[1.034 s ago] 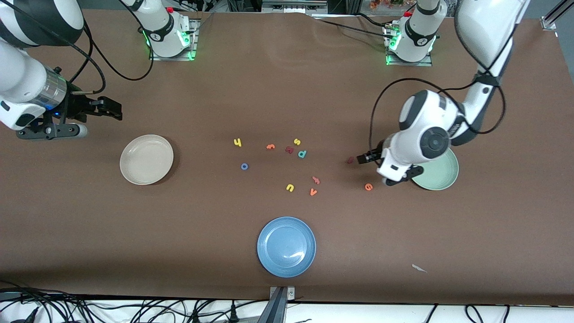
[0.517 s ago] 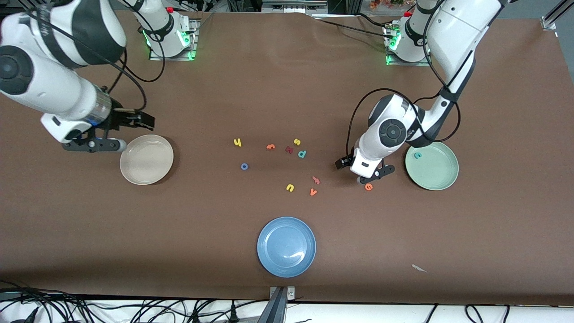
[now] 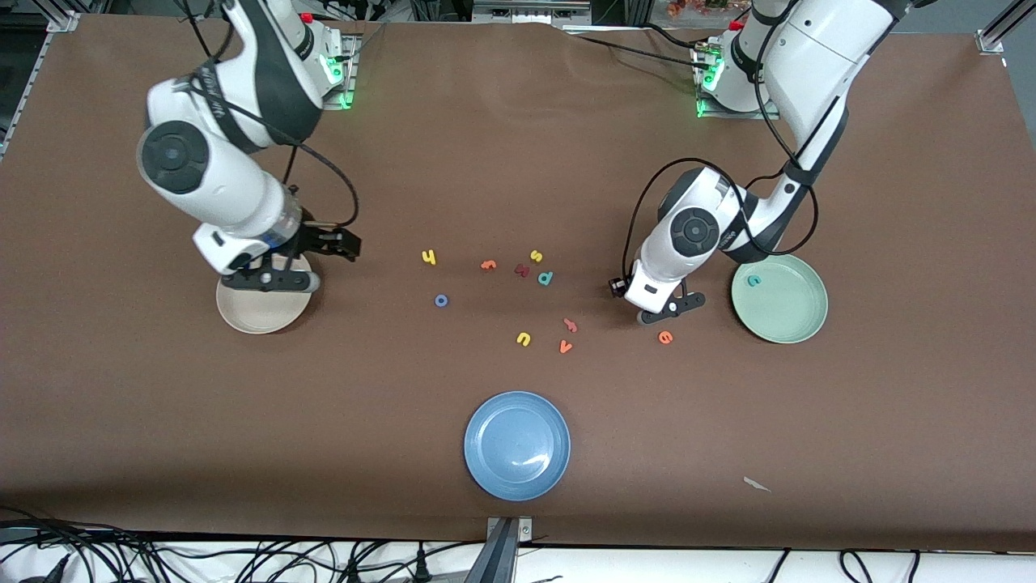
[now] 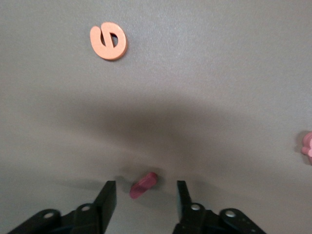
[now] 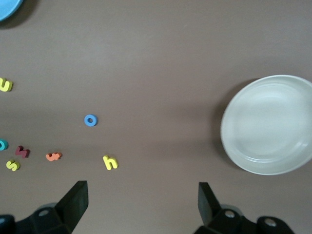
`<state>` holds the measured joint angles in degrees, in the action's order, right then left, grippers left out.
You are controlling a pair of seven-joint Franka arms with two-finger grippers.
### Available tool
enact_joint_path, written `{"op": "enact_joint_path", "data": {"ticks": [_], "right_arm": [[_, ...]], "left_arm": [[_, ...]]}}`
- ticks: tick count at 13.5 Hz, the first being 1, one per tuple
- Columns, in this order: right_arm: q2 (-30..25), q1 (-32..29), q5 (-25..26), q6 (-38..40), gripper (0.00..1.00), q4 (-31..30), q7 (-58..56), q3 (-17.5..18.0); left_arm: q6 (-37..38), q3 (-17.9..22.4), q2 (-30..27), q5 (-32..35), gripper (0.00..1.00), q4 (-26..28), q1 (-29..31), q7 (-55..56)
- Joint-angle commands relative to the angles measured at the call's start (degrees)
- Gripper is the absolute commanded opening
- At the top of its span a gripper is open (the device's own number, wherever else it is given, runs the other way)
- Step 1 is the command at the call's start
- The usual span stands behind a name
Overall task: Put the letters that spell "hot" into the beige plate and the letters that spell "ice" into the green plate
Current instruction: 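Grasp the pink bar with the left gripper while the right gripper grasps the h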
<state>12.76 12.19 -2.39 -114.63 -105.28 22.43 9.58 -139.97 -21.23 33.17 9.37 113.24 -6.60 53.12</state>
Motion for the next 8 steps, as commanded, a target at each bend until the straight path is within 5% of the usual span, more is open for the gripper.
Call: {"op": "enact_joint_path", "data": {"ticks": [1, 8], "right_arm": [[-0.28, -0.41, -0.34, -8.48, 1.0, -6.76, 0.08, 2.62], [3.67, -0.41, 1.94, -17.02, 1.0, -13.54, 0.51, 7.38]], "left_arm": [[-0.56, 0.14, -1.0, 2.23, 0.56, 1.1, -0.26, 2.07], [-2.05, 0.23, -0.47, 4.25, 0.51, 1.28, -0.43, 2.86]]}}
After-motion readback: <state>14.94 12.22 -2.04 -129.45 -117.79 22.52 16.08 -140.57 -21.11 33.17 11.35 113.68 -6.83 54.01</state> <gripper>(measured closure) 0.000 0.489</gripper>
